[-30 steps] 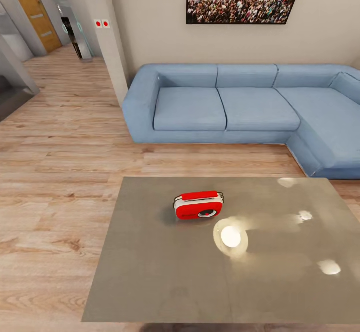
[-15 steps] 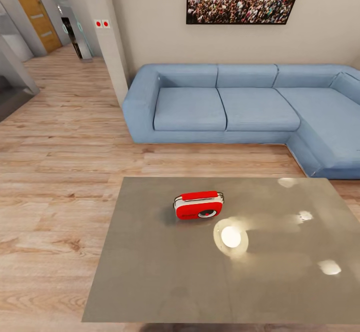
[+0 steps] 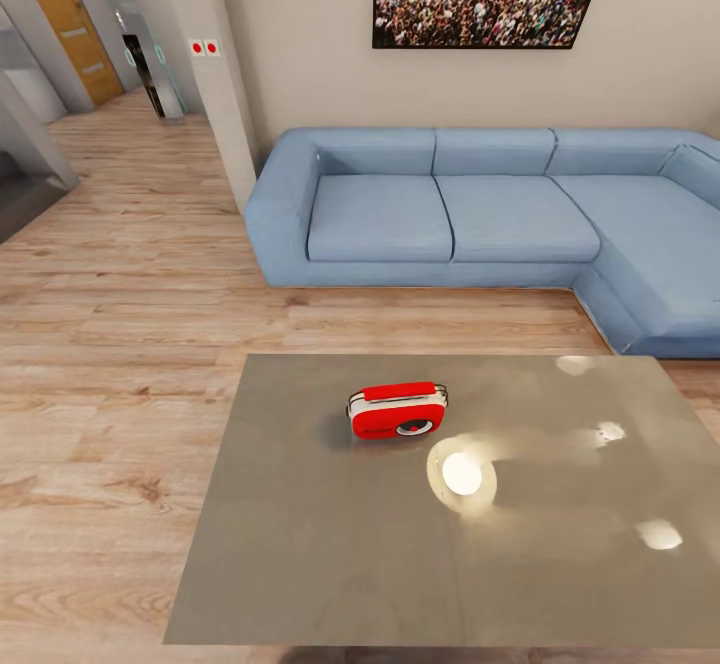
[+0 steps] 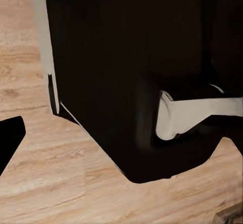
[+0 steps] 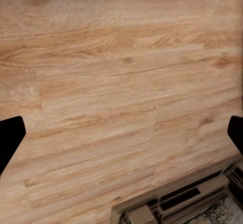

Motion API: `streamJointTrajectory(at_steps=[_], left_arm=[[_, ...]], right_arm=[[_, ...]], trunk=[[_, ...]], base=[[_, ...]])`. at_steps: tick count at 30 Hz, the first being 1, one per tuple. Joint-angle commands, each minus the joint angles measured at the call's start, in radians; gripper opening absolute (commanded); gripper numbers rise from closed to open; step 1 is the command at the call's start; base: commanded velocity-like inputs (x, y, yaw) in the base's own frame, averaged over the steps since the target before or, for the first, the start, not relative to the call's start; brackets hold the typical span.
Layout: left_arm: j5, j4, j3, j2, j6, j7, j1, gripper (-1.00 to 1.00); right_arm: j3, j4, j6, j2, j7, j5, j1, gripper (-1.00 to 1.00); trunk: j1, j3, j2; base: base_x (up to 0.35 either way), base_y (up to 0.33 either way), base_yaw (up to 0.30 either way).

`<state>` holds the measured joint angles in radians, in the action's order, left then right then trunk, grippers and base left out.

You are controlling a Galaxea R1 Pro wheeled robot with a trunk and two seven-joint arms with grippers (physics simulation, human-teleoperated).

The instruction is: Turn on the radio receiver that's on the table in the living room.

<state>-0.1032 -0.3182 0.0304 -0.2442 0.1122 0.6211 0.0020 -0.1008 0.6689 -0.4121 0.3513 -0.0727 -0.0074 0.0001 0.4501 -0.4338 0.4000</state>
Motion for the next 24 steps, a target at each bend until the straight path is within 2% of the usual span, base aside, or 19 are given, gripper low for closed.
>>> streamJointTrajectory(at_steps=[1, 2, 4, 7, 11, 16, 17, 19, 20, 24], left_arm=[[0.001, -0.037, -0.001, -0.001, -0.024, 0.02, 0.001, 1.0], [-0.002, -0.11, -0.002, -0.001, -0.071, 0.057, 0.001, 1.0], [-0.003, -0.18, -0.002, -0.001, -0.12, 0.092, 0.001, 1.0], [-0.004, -0.333, -0.003, -0.005, -0.245, 0.152, 0.001, 1.0], [-0.004, -0.501, -0.003, -0.007, -0.369, 0.193, 0.001, 1.0], [-0.004, -0.673, -0.003, -0.007, -0.503, 0.239, 0.001, 1.0], [-0.004, -0.732, -0.003, -0.007, -0.551, 0.257, 0.001, 1.0], [-0.004, -0.793, -0.003, -0.007, -0.599, 0.273, 0.001, 1.0], [-0.004, -0.852, -0.003, -0.007, -0.644, 0.285, 0.001, 1.0], [-0.004, -0.982, -0.003, -0.007, -0.741, 0.299, 0.001, 1.0]], right_arm=[[-0.002, 0.012, -0.012, 0.001, 0.0, 0.0, 0.0, 1.0], [-0.005, 0.032, -0.032, 0.002, 0.0, 0.0, 0.0, 1.0], [-0.007, 0.048, -0.048, 0.003, -0.001, 0.0, 0.0, 1.0], [-0.01, 0.079, -0.073, 0.004, -0.001, 0.0, 0.0, 1.0], [-0.011, 0.107, -0.084, 0.005, -0.001, 0.002, -0.004, 1.0], [-0.012, 0.14, -0.091, 0.006, -0.002, 0.003, -0.009, 1.0], [-0.012, 0.154, -0.101, 0.006, -0.004, 0.004, -0.014, 1.0], [-0.013, 0.168, -0.119, 0.006, -0.008, 0.004, -0.022, 1.0], [-0.013, 0.181, -0.143, 0.006, -0.013, 0.004, -0.034, 1.0], [-0.014, 0.198, -0.203, 0.006, -0.023, 0.005, -0.074, 1.0]], trunk=[[0.0, 0.0, 0.0], [0.0, 0.0, 0.0], [0.0, 0.0, 0.0], [0.0, 0.0, 0.0], [0.0, 0.0, 0.0], [0.0, 0.0, 0.0], [0.0, 0.0, 0.0], [0.0, 0.0, 0.0], [0.0, 0.0, 0.0], [0.0, 0.0, 0.0]], base=[[0.0, 0.0, 0.0], [0.0, 0.0, 0.0], [0.0, 0.0, 0.0], [0.0, 0.0, 0.0], [0.0, 0.0, 0.0], [0.0, 0.0, 0.0], [0.0, 0.0, 0.0], [0.0, 0.0, 0.0], [0.0, 0.0, 0.0], [0.0, 0.0, 0.0]])
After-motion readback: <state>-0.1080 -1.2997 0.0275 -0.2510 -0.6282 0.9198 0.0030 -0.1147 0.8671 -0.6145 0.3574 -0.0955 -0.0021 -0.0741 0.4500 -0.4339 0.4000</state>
